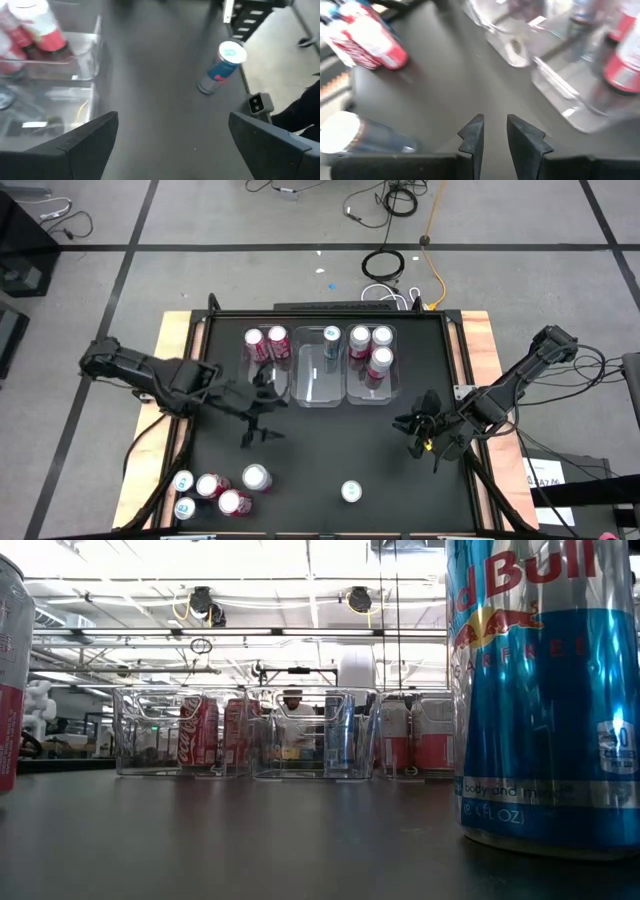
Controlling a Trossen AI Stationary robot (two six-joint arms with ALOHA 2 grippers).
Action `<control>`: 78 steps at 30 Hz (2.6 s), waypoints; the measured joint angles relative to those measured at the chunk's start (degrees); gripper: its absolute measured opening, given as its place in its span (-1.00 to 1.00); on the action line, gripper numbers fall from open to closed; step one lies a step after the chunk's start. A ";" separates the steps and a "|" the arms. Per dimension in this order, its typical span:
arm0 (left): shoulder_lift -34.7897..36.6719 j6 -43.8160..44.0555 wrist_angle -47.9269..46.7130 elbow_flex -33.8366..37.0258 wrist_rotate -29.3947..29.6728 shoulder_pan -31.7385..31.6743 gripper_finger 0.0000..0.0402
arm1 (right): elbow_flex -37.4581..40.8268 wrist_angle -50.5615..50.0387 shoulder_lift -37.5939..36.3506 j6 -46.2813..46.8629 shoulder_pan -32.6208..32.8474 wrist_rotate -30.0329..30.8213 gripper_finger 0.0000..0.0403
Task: Sort soda cans
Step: Put the blue soda can into the center transparent bin
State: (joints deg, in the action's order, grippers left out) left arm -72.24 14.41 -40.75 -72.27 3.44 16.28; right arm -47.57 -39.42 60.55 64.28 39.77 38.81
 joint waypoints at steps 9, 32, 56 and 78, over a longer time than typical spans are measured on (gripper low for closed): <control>19.31 -1.25 20.39 27.54 0.31 -0.63 0.92 | -2.22 12.14 2.78 -12.22 -3.36 -3.93 -0.68; 52.64 -9.26 21.61 49.17 -0.19 -4.80 0.92 | -38.42 -13.68 30.38 -24.29 -11.63 -23.24 -0.96; 52.78 -8.89 21.78 49.17 -0.21 -4.80 0.92 | -38.13 -20.44 34.53 -11.35 -6.82 -30.09 0.31; 52.78 -8.85 21.79 49.17 -0.21 -4.81 0.92 | -38.07 -14.99 42.79 -12.68 -1.08 -29.19 0.37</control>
State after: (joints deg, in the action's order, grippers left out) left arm -19.46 5.56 -18.96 -23.09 3.22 11.47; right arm -85.65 -54.41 103.34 51.60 38.68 9.62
